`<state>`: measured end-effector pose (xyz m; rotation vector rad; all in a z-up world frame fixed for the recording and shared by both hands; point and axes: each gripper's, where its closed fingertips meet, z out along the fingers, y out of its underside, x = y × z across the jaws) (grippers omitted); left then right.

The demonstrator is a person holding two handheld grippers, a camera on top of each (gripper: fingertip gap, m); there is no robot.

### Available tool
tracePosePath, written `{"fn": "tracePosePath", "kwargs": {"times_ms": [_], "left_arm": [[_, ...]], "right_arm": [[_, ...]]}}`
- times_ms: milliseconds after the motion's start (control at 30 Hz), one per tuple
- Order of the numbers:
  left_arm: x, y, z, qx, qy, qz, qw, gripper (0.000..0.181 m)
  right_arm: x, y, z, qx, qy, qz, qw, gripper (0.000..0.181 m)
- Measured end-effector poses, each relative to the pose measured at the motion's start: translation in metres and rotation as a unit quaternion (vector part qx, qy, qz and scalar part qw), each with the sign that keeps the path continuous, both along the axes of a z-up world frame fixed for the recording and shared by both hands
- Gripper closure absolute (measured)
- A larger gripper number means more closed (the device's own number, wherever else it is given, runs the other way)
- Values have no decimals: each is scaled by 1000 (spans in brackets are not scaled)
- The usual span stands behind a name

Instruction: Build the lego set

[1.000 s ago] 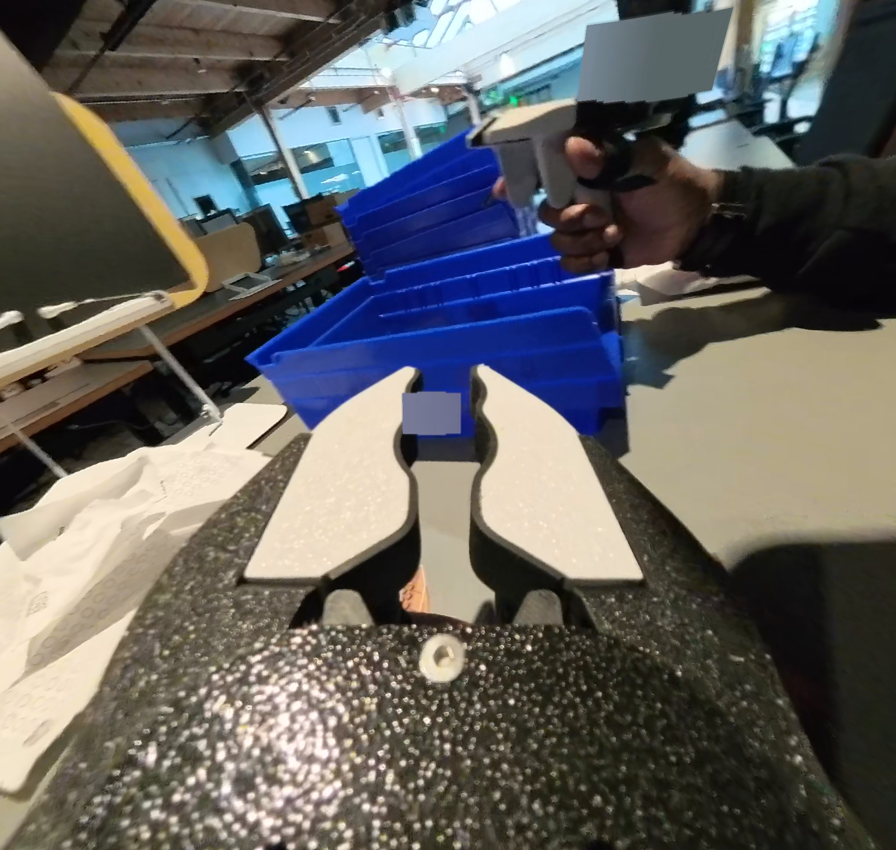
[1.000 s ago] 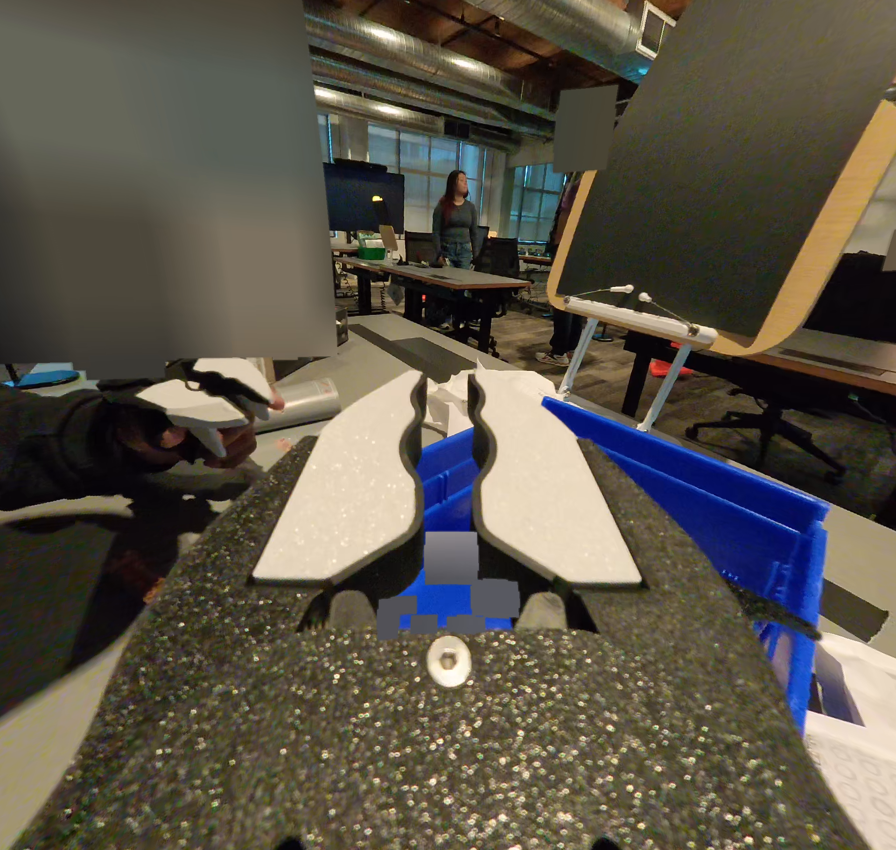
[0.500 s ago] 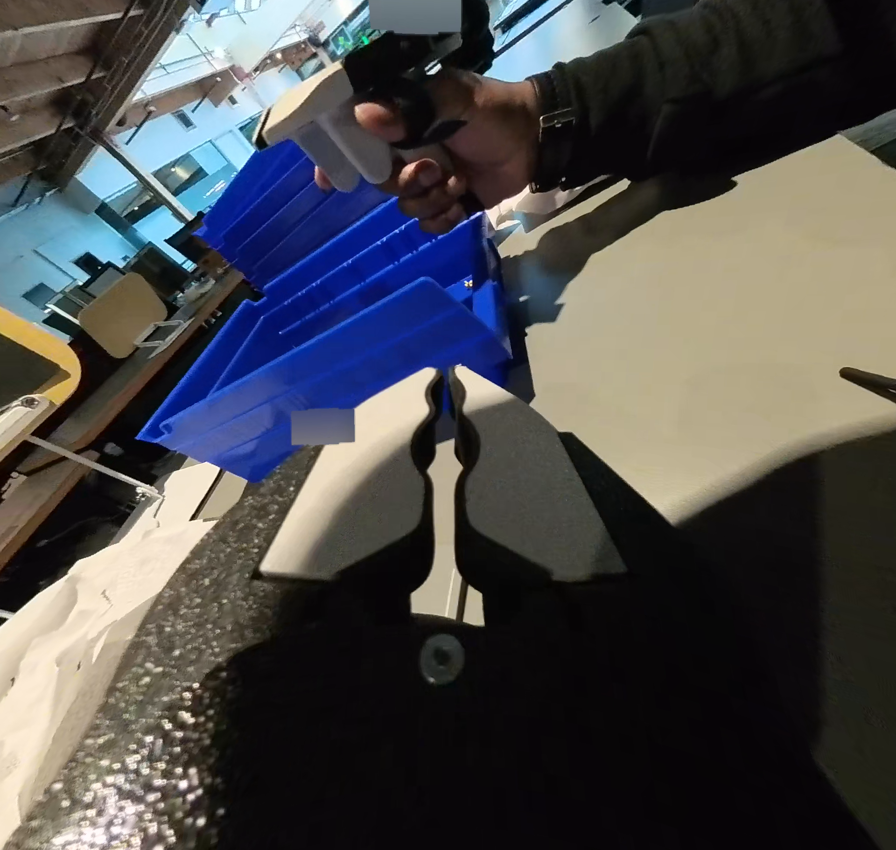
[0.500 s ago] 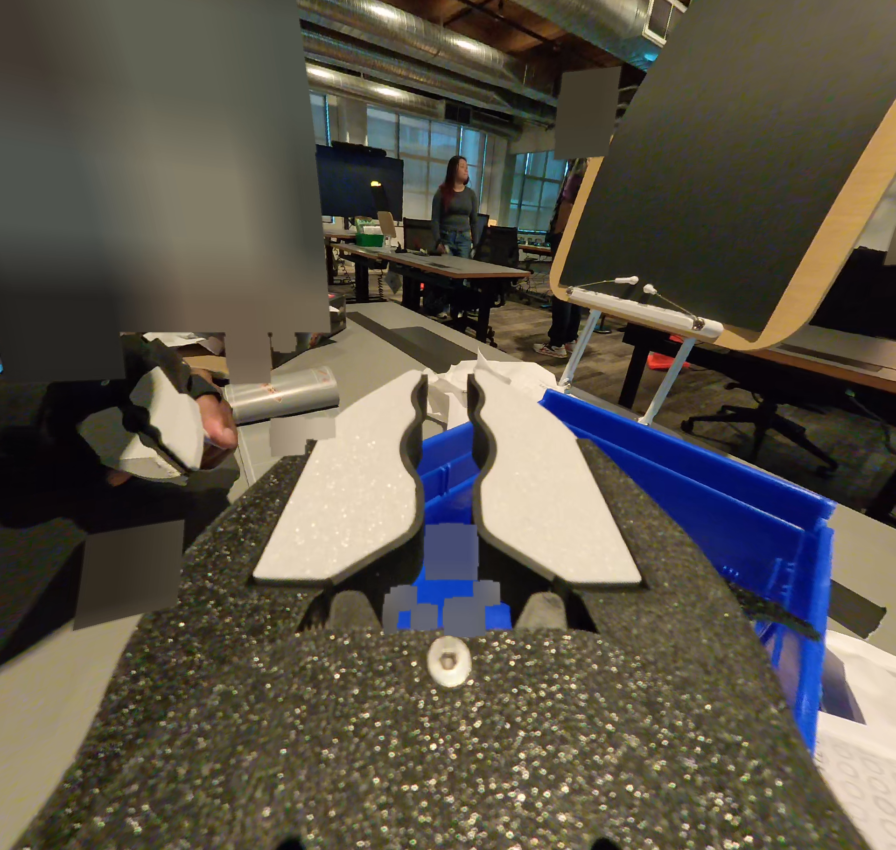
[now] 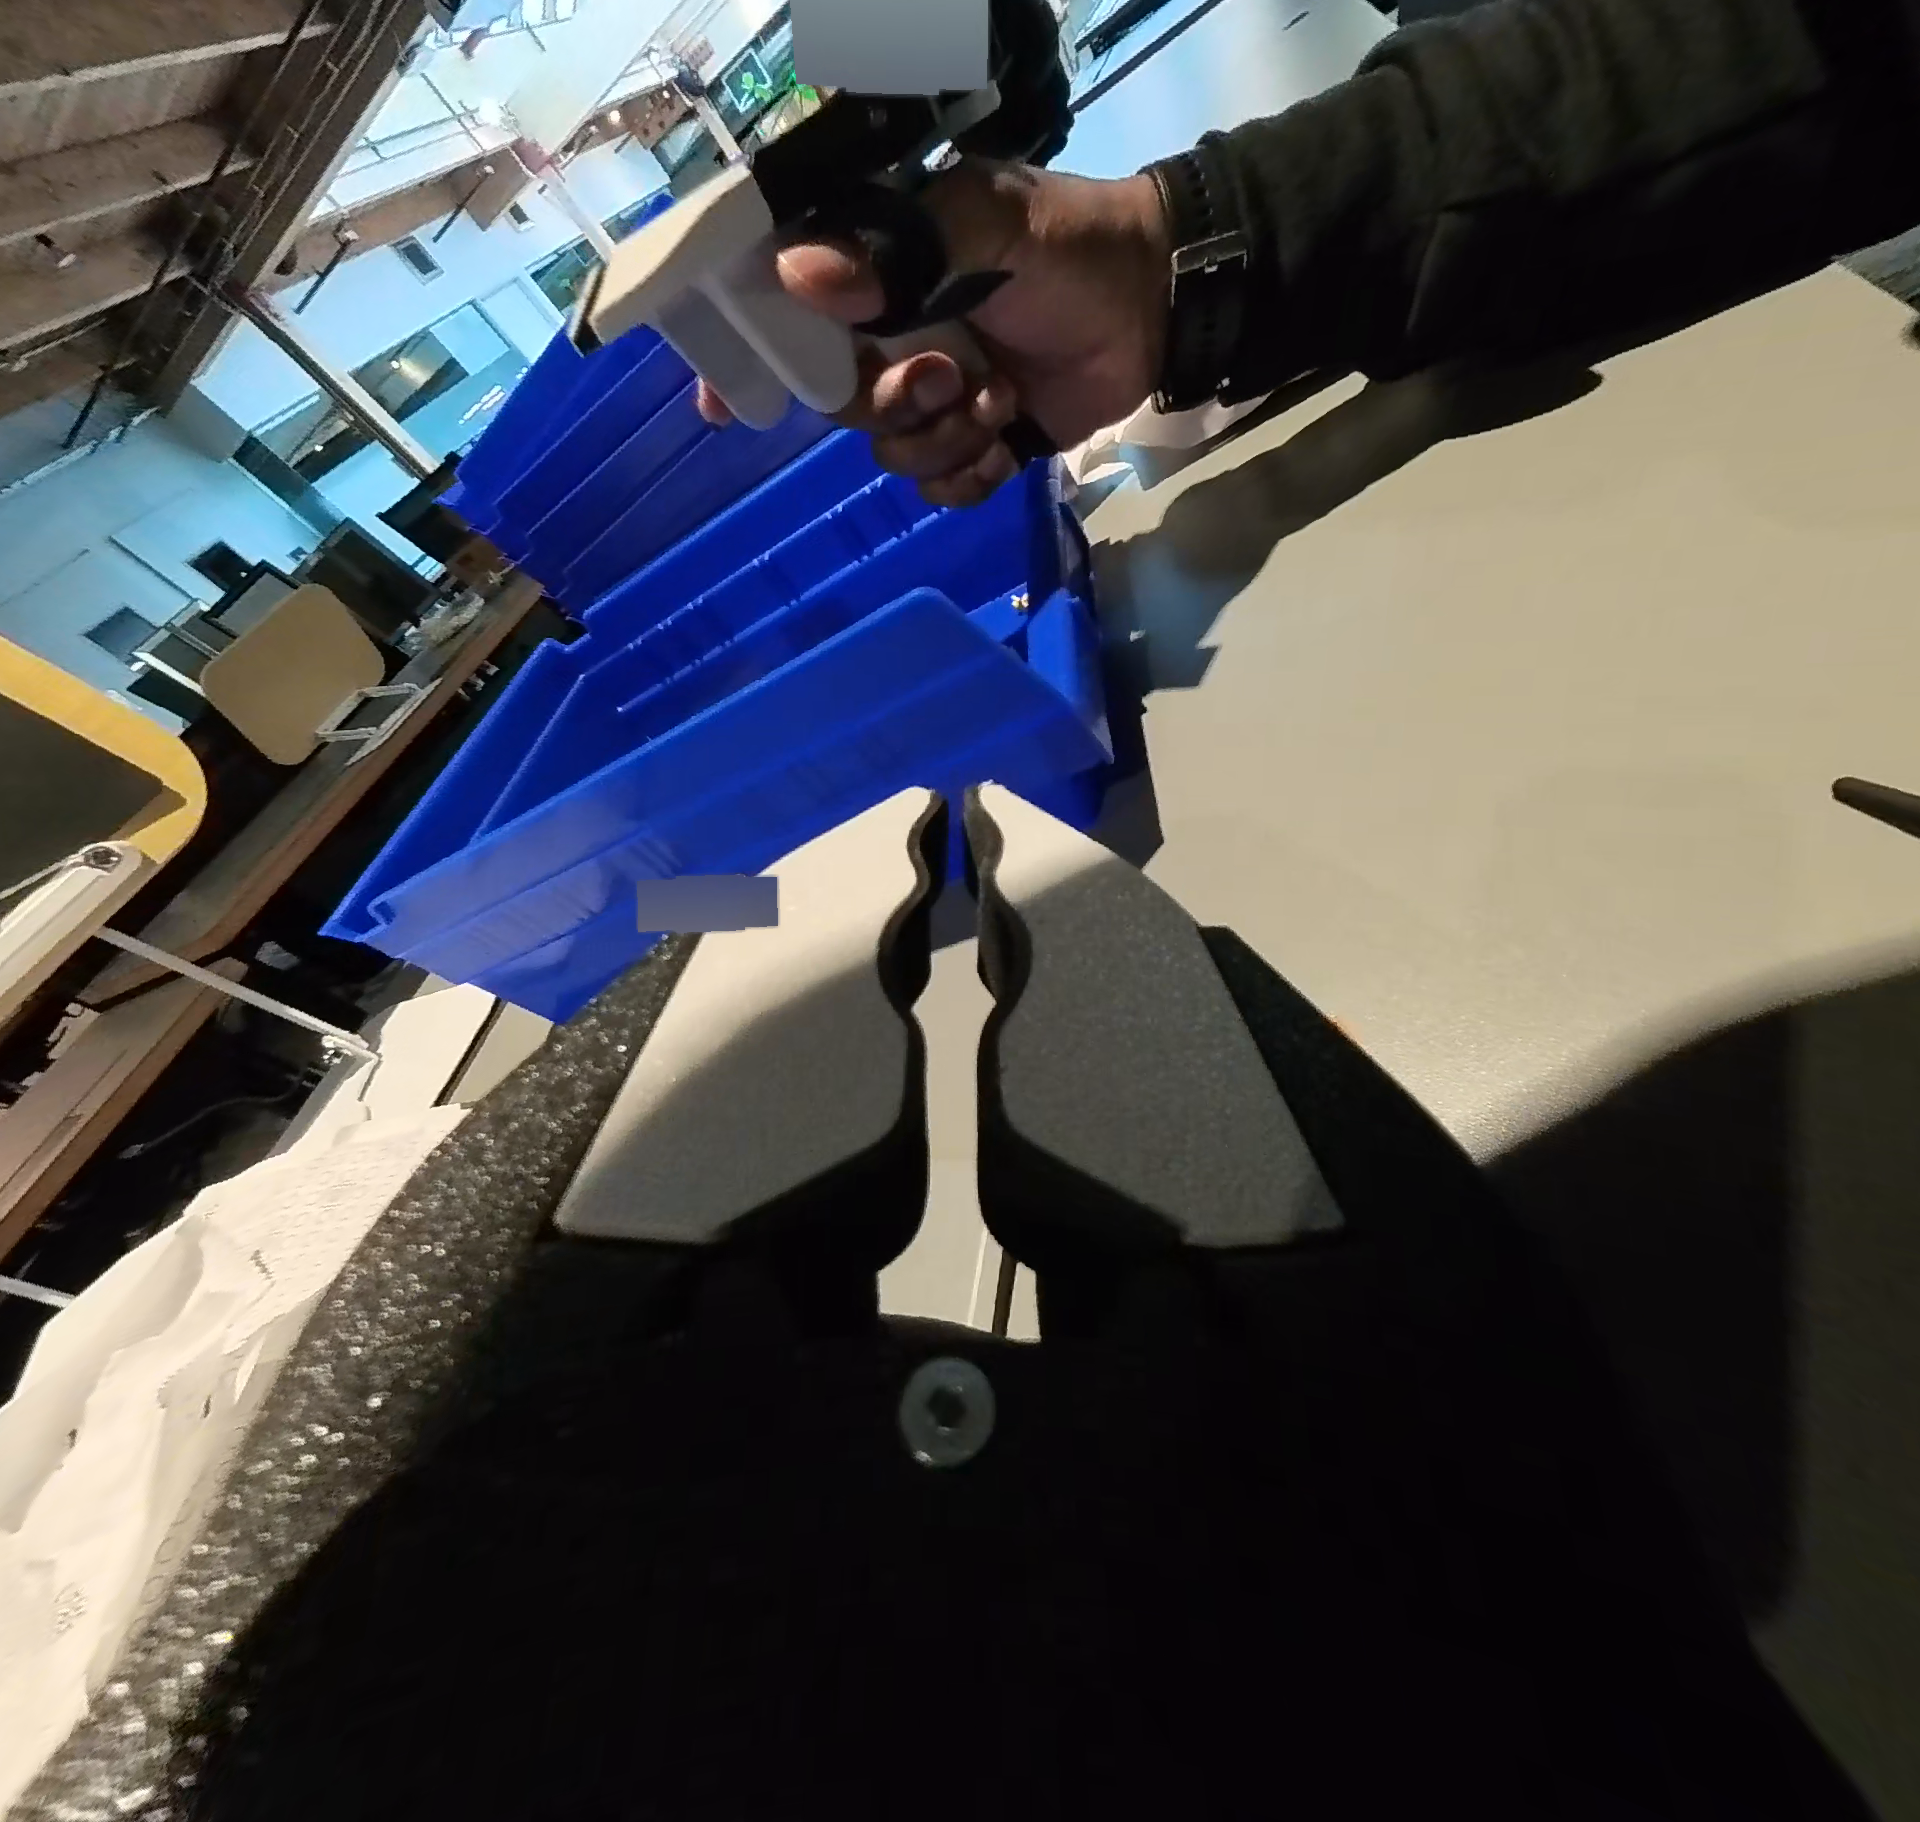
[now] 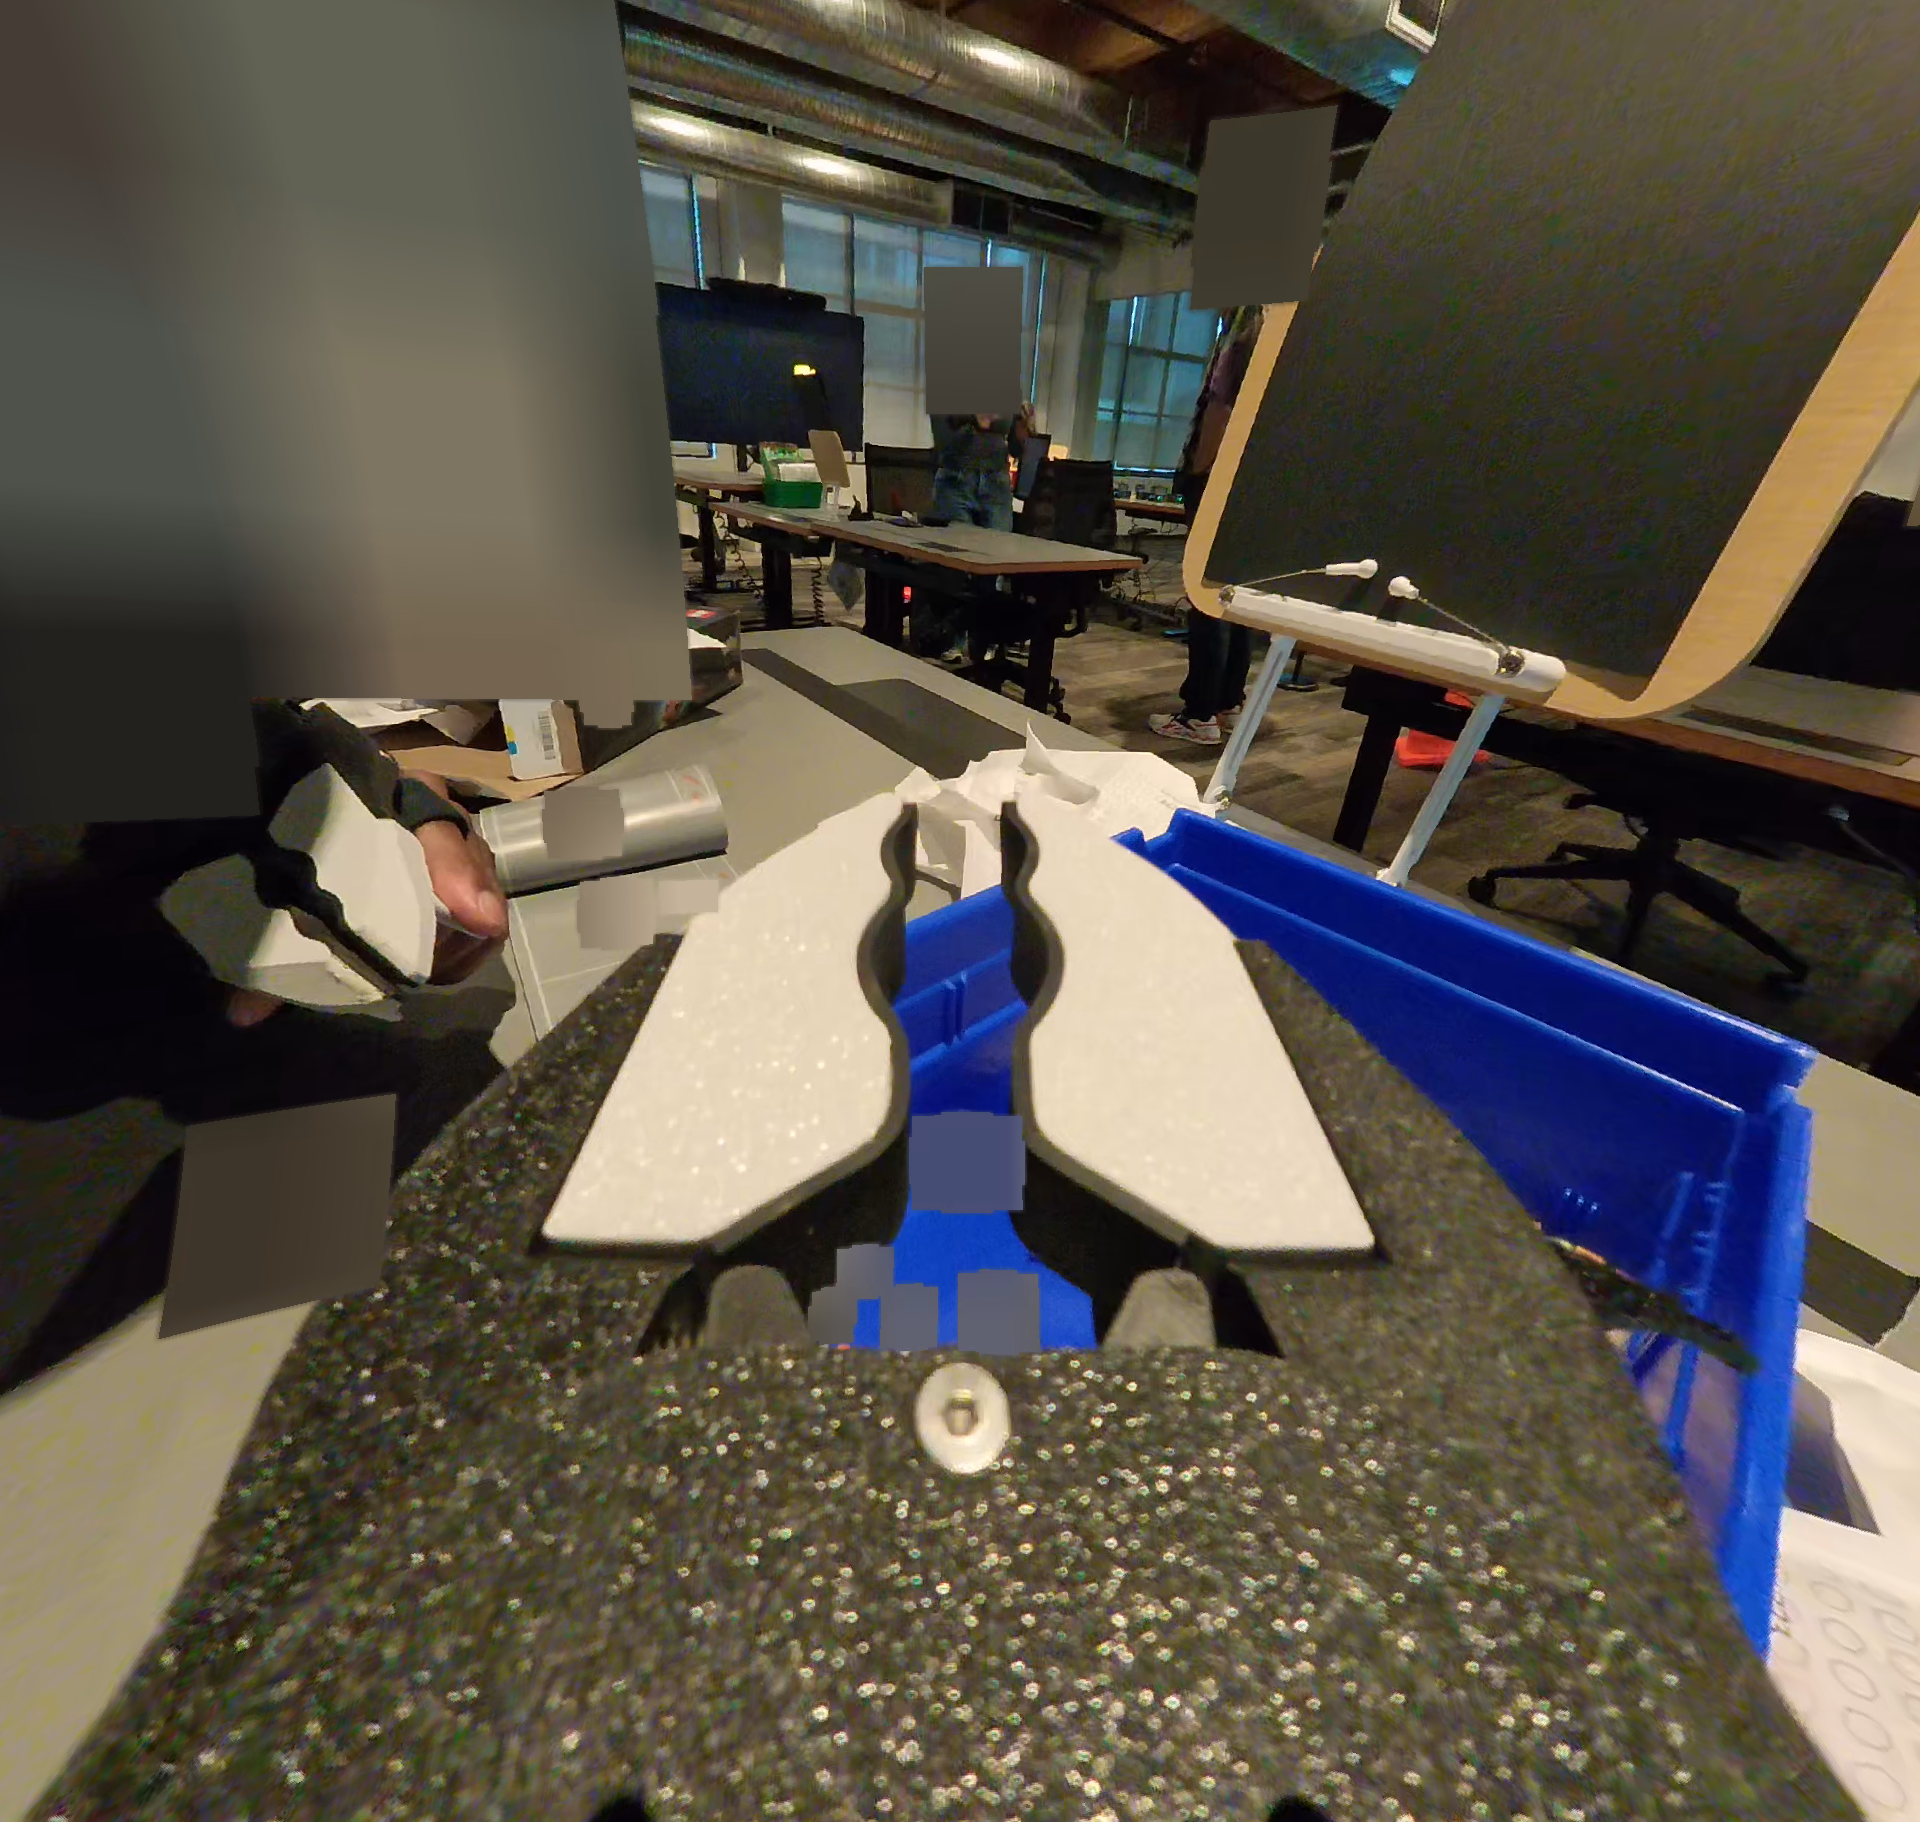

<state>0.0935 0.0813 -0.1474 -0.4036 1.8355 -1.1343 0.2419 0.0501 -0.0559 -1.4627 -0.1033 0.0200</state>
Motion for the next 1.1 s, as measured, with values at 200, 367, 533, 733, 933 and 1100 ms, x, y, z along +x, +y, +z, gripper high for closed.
{"fn": "tracePosePath", "kwargs": {"times_ms": [200, 367, 533, 733, 933, 1100], "left_arm": [[0, 1, 0, 0, 0, 2, 1000, 179], [0, 1, 0, 0, 1, 2, 1000, 179], [0, 1, -1, 0, 2, 2, 1000, 179], [0, 1, -1, 0, 2, 2, 1000, 179], [0, 1, -1, 0, 3, 3, 1000, 179], [0, 1, -2, 1, 3, 3, 1000, 178]], "right_arm": [[0, 1, -1, -4, -1, -3, 1000, 167], [0, 1, -2, -6, -1, -2, 1000, 167], [-1, 1, -2, -7, -3, -2, 1000, 167], [-1, 2, -4, -9, -1, -1, 1000, 167], [0, 2, -4, -10, 1, -2, 1000, 167], [0, 2, -4, -9, 0, -3, 1000, 167]]}}
